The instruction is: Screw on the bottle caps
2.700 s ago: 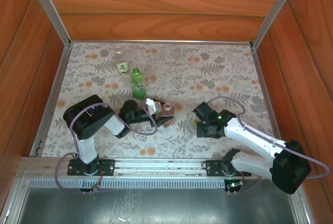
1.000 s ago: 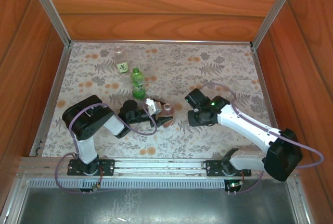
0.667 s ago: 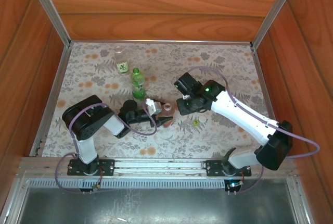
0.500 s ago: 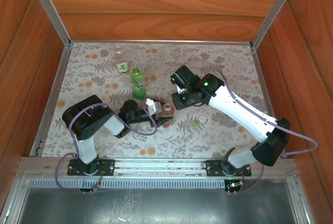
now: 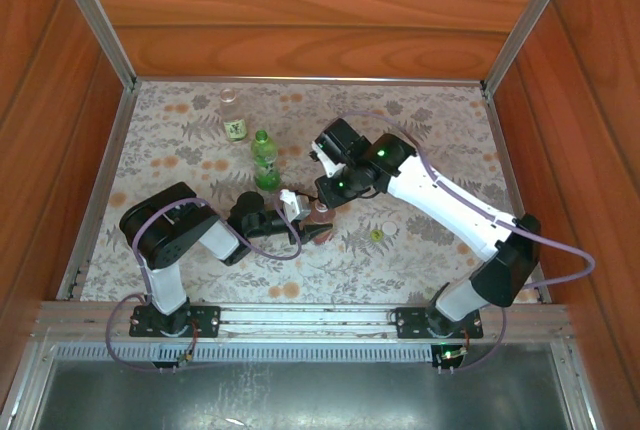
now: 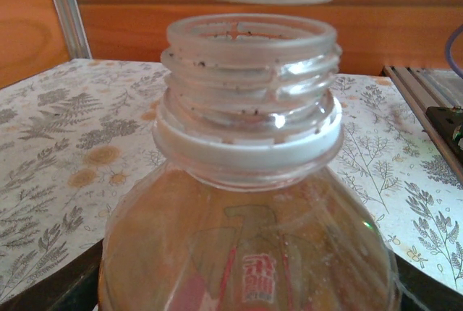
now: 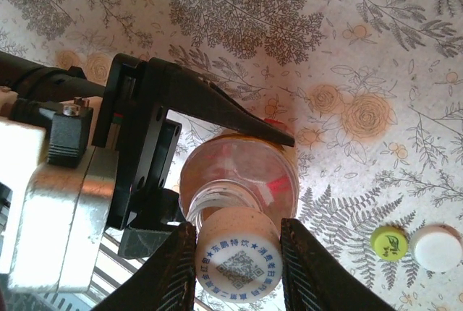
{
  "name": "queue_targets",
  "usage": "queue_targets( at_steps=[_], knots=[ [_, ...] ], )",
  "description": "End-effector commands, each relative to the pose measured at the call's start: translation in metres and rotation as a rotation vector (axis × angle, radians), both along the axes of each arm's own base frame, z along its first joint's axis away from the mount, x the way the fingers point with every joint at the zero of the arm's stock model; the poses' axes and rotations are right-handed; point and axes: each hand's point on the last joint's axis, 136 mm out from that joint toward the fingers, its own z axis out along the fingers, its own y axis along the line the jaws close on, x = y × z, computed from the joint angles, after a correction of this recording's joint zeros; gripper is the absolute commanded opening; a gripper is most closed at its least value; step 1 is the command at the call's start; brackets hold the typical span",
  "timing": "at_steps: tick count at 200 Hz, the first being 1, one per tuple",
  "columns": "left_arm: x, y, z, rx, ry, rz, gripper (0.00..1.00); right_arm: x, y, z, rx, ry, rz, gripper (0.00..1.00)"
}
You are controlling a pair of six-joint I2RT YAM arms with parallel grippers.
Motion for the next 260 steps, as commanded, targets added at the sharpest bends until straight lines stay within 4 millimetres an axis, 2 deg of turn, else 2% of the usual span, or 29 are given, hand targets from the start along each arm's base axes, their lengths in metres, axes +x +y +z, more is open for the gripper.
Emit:
queue_targets(
  at_steps=[1,105,193,196,201,260],
  knots=[
    [-0.007,0.003,-0.023,0.062,0.053,-0.022,0.64,-0.005,0.006,-0.002,0.004,0.015,0.039,0.33],
    [-0.006,0.001,-0.022,0.06,0.059,-0.027,0.62,-0.012,0.013,-0.008,-0.026,0.057,0.095,0.32],
    [-0.006,-0.001,-0.021,0.046,0.114,-0.037,0.62,-0.012,0.001,-0.01,-0.192,-0.004,0.134,0.32],
    [-0.006,-0.001,-0.02,0.045,0.113,-0.039,0.62,-0.011,0.003,-0.019,-0.215,0.012,0.138,0.32],
    [-0.006,-0.001,-0.02,0.045,0.114,-0.038,0.62,-0.011,0.003,-0.021,-0.222,0.017,0.138,0.32],
    [-0.006,-0.002,-0.019,0.044,0.122,-0.041,0.62,-0.013,-0.001,-0.032,-0.31,0.063,0.122,0.31]
  ],
)
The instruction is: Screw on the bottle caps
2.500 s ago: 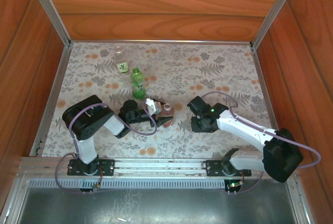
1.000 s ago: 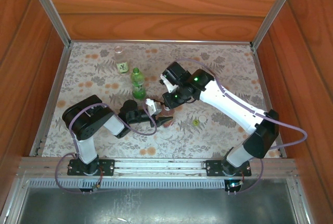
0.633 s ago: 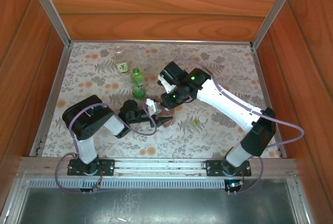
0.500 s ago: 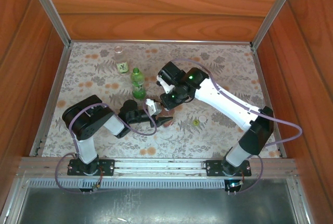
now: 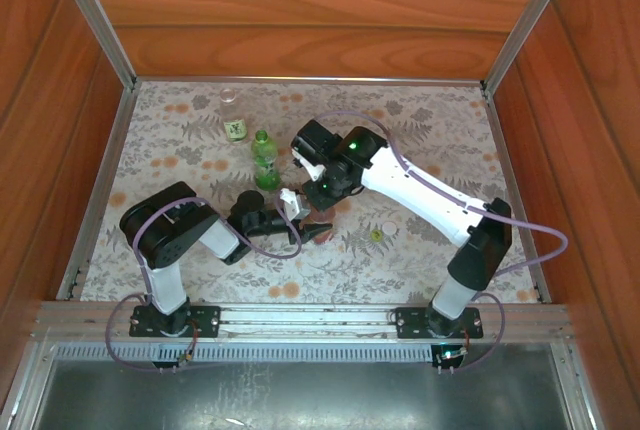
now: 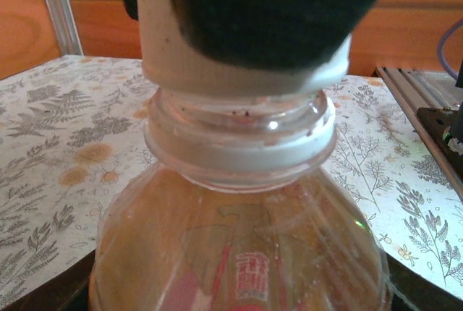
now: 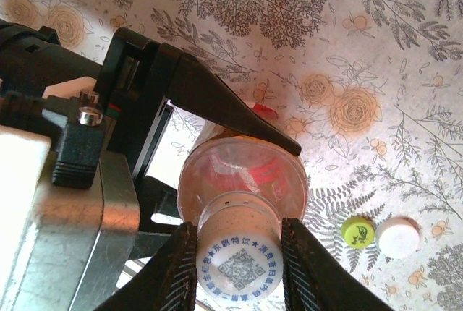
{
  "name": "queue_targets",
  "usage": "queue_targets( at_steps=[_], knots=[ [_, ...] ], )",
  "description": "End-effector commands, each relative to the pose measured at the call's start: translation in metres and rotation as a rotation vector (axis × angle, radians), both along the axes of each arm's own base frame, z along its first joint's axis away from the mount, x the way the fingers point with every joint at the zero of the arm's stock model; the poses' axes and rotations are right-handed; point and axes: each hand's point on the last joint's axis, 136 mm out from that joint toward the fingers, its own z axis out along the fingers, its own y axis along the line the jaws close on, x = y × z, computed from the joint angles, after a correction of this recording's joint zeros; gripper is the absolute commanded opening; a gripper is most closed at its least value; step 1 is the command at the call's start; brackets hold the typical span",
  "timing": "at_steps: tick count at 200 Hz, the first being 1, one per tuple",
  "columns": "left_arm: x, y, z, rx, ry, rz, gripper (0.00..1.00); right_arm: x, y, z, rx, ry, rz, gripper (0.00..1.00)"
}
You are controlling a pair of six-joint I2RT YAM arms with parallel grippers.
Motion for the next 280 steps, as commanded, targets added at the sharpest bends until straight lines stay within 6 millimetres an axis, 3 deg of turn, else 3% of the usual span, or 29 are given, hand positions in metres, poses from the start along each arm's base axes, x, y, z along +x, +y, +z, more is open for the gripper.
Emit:
queue_targets(
  at_steps=[1,104,133,174,220,223,280],
  knots=[
    [-0.005,-0.001,-0.018,0.047,0.085,-0.024,0.62,-0.012,-0.012,-0.021,-0.129,0.057,0.014,0.31],
    [-0.005,-0.001,-0.019,0.05,0.1,-0.028,0.62,-0.017,-0.013,-0.017,-0.226,0.0,0.144,0.3],
    [-0.005,-0.001,-0.019,0.05,0.1,-0.028,0.62,-0.018,-0.005,-0.011,-0.167,-0.002,0.142,0.44],
    [-0.004,0.0,-0.019,0.052,0.105,-0.026,0.62,-0.021,0.001,0.003,-0.092,-0.018,0.142,0.47],
    [-0.004,0.0,-0.02,0.052,0.107,-0.027,0.62,-0.026,0.007,0.01,0.001,-0.014,0.139,0.59],
    [-0.003,0.0,-0.019,0.051,0.106,-0.026,0.62,-0.027,0.005,0.019,0.03,-0.029,0.135,0.59],
    [-0.004,-0.001,-0.02,0.052,0.105,-0.03,0.62,-0.016,0.008,0.019,0.158,0.049,-0.033,0.56]
  ],
)
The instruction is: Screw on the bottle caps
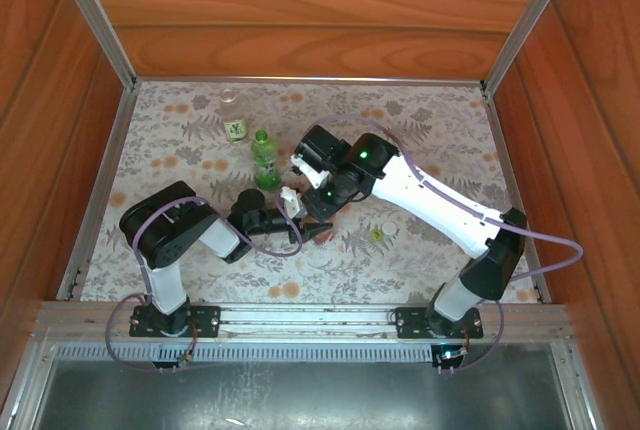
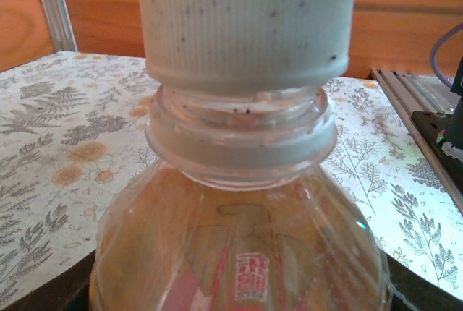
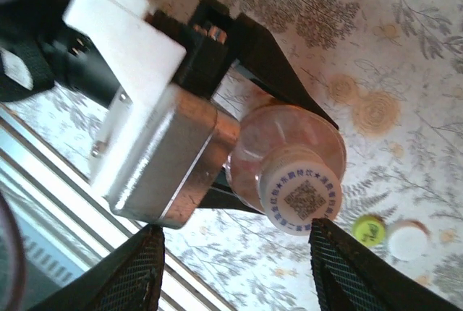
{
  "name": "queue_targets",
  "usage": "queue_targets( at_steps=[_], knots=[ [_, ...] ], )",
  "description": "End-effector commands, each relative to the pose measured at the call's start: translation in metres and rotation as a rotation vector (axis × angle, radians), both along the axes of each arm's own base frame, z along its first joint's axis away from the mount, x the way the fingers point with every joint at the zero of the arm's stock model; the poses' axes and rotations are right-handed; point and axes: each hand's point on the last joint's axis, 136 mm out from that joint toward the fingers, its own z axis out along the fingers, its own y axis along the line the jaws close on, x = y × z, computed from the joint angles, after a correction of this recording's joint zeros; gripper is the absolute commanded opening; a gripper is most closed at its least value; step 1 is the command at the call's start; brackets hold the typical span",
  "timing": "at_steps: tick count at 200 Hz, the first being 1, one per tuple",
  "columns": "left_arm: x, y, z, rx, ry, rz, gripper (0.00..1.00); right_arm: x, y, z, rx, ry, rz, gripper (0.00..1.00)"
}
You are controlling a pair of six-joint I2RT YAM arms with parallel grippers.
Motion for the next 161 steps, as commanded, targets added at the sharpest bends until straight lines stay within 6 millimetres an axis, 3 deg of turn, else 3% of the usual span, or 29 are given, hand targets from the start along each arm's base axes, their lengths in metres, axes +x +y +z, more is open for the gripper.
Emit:
queue_targets(
  at_steps=[1,36,100,161],
  knots=[
    [-0.005,0.001,-0.02,0.054,0.081,-0.02,0.62,0.006,0.007,-0.003,0.068,0.059,-0.09,0.55],
    [-0.006,0.002,-0.021,0.056,0.082,-0.02,0.62,0.021,-0.011,-0.009,-0.006,0.034,-0.173,0.51],
    [-0.009,0.001,-0.022,0.059,0.068,-0.041,0.62,0.036,-0.02,-0.01,-0.017,0.009,-0.24,0.51],
    [-0.01,0.002,-0.022,0.063,0.054,-0.041,0.62,0.034,-0.013,-0.012,0.022,0.056,-0.234,0.46]
  ],
)
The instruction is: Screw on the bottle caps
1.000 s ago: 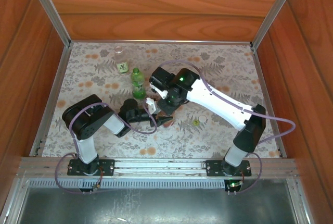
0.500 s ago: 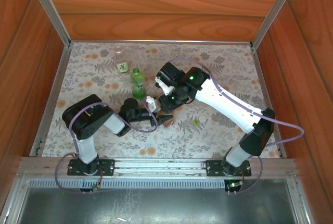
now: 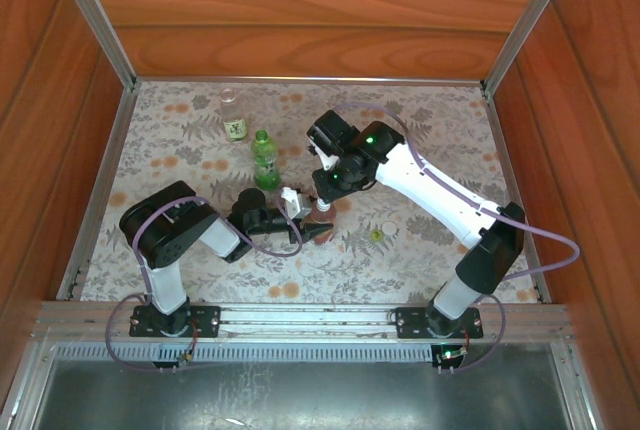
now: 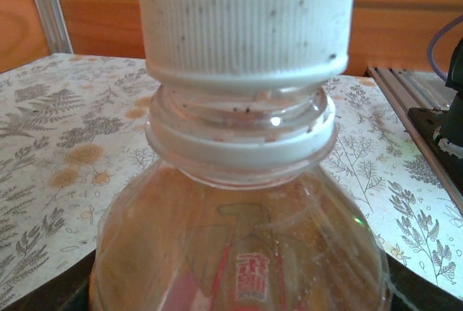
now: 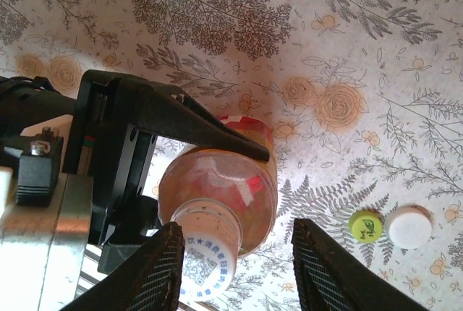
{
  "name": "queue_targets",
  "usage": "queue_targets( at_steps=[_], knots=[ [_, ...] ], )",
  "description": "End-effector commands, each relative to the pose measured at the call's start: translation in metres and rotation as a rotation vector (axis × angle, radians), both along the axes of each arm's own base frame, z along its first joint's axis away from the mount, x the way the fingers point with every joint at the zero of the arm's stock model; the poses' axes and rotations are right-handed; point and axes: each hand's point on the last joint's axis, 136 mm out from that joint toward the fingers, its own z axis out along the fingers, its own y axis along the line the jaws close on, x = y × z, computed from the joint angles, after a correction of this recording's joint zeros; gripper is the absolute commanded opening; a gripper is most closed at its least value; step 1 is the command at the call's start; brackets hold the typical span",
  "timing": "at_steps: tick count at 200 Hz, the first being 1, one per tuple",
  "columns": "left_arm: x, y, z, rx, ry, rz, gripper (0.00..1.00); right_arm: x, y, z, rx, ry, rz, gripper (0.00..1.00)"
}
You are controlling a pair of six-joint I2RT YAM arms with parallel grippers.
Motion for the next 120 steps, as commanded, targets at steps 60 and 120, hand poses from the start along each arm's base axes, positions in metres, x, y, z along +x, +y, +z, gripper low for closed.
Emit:
queue_targets(
  at_steps=[60,120],
  knots=[
    [-0.007,0.002,-0.022,0.058,0.078,-0.022,0.62,-0.015,0.009,-0.009,0.036,0.09,0.044,0.46],
    [-0.006,0.001,-0.024,0.062,0.084,-0.022,0.62,-0.02,0.005,-0.009,0.025,0.105,0.051,0.4]
  ],
)
